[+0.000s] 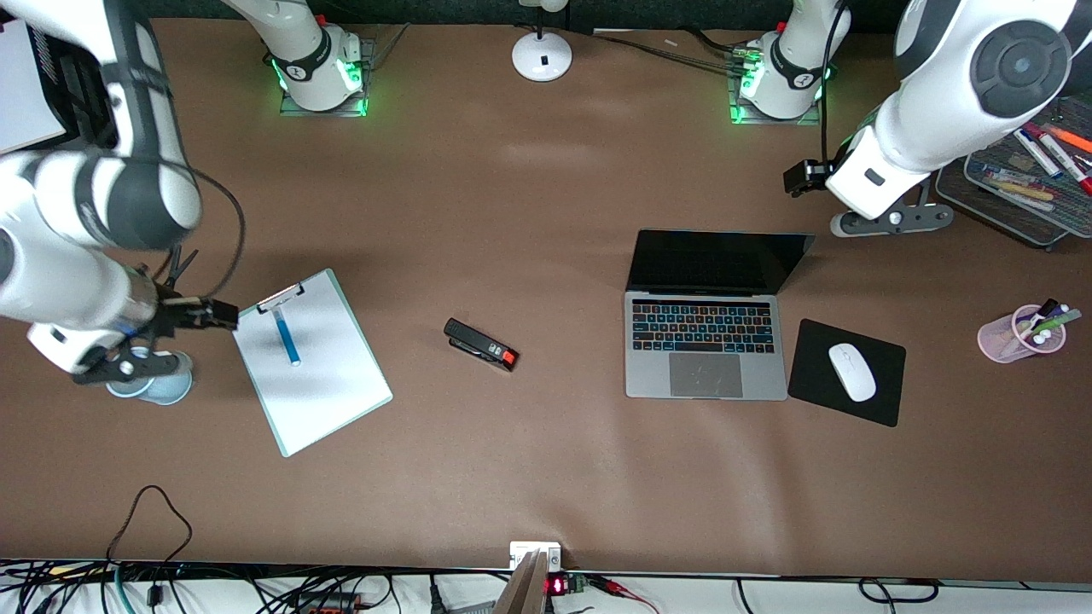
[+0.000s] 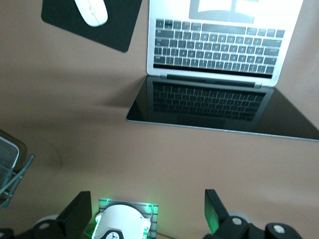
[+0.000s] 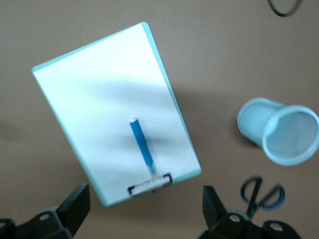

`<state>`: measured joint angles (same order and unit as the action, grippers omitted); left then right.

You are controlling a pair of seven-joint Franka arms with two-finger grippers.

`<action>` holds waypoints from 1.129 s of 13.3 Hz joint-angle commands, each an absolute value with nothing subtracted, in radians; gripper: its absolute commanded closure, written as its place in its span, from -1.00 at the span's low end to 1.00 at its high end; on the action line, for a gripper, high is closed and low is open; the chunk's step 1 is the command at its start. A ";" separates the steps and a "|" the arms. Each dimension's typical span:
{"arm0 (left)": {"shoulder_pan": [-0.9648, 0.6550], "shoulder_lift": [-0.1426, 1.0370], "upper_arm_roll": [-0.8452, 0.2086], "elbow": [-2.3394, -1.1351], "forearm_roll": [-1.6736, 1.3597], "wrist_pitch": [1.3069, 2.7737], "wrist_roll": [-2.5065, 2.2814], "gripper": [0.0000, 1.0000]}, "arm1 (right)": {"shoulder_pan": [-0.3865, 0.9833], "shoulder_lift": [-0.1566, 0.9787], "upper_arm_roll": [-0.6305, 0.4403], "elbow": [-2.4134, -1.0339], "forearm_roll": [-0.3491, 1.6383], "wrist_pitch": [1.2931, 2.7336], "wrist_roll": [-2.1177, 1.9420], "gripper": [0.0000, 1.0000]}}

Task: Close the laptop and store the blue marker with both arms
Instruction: 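Reach the right gripper to the marker while the left gripper reaches the laptop, then grasp the marker with the right gripper while the left gripper lowers the lid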

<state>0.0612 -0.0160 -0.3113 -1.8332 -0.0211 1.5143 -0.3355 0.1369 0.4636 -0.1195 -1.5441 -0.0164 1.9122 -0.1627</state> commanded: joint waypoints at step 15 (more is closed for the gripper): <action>0.061 0.006 -0.459 -2.210 -0.014 1.994 -0.331 -1.00 | 0.149 0.732 -0.083 -1.534 -0.003 2.103 -0.330 -0.88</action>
